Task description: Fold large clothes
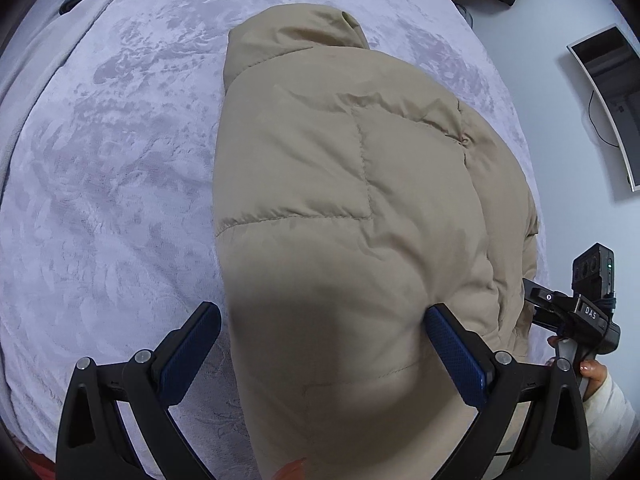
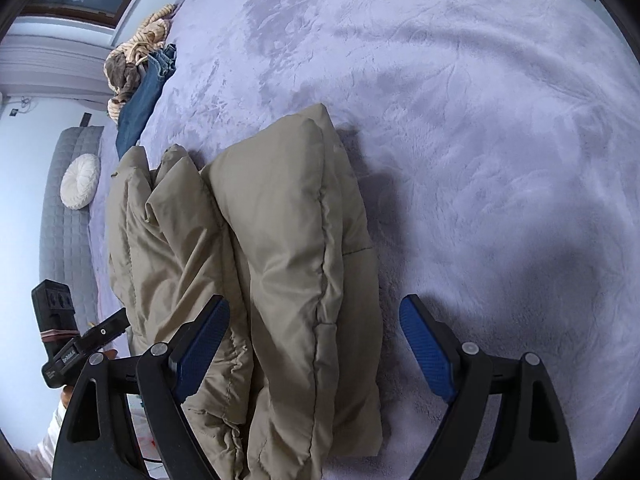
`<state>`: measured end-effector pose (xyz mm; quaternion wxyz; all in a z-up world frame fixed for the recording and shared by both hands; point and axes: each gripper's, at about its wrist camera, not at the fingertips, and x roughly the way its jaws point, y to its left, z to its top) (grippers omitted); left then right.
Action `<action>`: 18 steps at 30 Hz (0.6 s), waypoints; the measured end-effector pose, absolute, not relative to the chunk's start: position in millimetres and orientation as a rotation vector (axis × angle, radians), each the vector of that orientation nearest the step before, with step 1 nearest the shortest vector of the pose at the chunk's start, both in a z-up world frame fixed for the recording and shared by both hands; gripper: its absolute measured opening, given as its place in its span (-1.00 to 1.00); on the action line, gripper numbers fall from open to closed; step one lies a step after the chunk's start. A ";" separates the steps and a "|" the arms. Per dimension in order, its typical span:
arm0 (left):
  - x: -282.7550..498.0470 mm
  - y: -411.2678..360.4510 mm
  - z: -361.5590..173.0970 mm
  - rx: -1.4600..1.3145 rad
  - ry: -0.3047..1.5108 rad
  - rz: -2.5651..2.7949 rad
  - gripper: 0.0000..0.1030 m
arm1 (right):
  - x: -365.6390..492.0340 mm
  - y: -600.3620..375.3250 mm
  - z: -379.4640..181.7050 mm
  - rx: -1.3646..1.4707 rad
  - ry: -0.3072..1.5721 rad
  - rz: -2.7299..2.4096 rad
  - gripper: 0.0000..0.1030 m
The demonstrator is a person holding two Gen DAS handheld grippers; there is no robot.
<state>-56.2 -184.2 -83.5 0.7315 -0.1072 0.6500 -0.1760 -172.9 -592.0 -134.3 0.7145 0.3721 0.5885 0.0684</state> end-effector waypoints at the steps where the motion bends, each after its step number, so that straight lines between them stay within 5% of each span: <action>1: -55.4 -185.1 -84.3 -0.236 1.432 -0.389 1.00 | -170.7 -592.9 -139.5 0.848 1.300 0.169 0.73; 10: -49.2 -191.6 -88.9 -0.246 1.447 -0.397 1.00 | -153.9 -598.6 -168.2 1.043 1.258 0.300 0.74; 12: -48.0 -191.6 -90.5 -0.254 1.451 -0.400 1.00 | -153.3 -599.5 -164.0 1.077 1.225 0.344 0.98; 18: -37.9 -185.7 -87.7 -0.267 1.427 -0.452 1.00 | -141.3 -578.0 -146.7 0.979 1.235 0.461 1.00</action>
